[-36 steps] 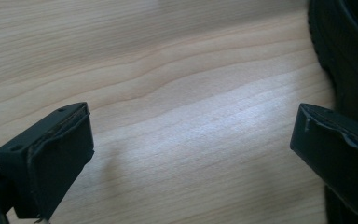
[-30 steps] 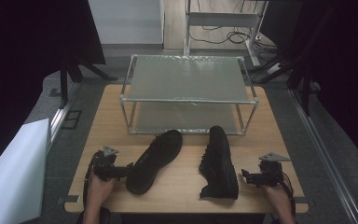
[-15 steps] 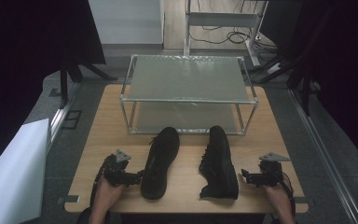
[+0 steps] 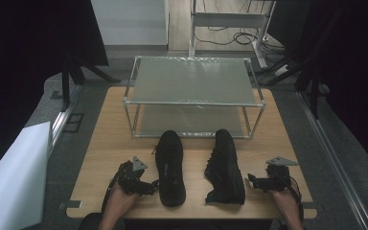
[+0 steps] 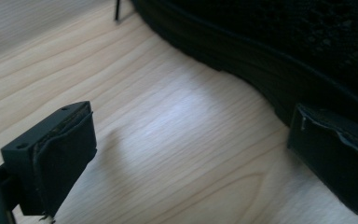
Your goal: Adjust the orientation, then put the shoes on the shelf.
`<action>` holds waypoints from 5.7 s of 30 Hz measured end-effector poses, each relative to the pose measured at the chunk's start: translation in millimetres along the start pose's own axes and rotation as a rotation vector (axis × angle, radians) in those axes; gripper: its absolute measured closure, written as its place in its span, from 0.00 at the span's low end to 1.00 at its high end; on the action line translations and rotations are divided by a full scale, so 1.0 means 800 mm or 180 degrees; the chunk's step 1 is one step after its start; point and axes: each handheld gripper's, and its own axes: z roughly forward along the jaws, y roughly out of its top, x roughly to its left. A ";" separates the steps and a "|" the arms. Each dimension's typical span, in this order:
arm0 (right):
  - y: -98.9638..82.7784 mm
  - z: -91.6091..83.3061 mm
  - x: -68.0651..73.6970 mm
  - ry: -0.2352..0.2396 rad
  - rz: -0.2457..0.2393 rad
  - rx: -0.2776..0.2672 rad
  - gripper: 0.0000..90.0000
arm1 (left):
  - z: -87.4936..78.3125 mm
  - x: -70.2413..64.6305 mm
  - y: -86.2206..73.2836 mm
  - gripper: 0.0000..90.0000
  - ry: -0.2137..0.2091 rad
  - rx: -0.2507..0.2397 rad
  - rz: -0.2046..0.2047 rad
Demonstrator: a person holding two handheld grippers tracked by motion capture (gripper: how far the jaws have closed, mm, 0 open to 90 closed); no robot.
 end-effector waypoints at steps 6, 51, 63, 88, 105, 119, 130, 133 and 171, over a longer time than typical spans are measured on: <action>0.000 -0.001 -0.001 0.0009 0.0024 -0.0017 0.04 | -0.003 0.002 0.002 0.00 0.0061 -0.0041 -0.0031; 0.053 -0.037 0.016 0.0399 0.0083 -0.0382 0.00 | -0.004 0.023 -0.003 0.00 0.0373 -0.0110 -0.0211; 0.077 -0.040 0.041 0.0356 -0.0001 -0.0465 0.00 | -0.004 0.023 -0.004 0.00 0.0370 -0.0097 -0.0215; 0.070 -0.047 0.029 0.0104 0.0087 -0.0425 0.00 | -0.005 0.024 -0.005 0.00 0.0392 -0.0070 -0.0223; 0.043 -0.055 -0.013 0.0096 0.0482 -0.0457 0.09 | -0.003 0.022 -0.005 0.00 0.0379 -0.0042 -0.0211; 0.015 -0.041 -0.052 -0.0010 0.0782 -0.0223 0.13 | -0.004 0.023 -0.004 0.00 0.0327 -0.0061 -0.0276; 0.016 -0.052 -0.052 0.0154 0.0881 -0.0424 0.09 | -0.012 0.018 0.003 0.01 0.0241 -0.0186 -0.0414; 0.019 -0.057 -0.049 0.0275 0.0896 -0.0513 0.08 | -0.015 0.015 0.006 0.01 0.0200 -0.0247 -0.0462; 0.051 0.004 0.011 0.0015 0.0241 -0.0098 0.31 | 0.035 -0.034 0.081 0.01 0.0067 -0.0257 -0.0463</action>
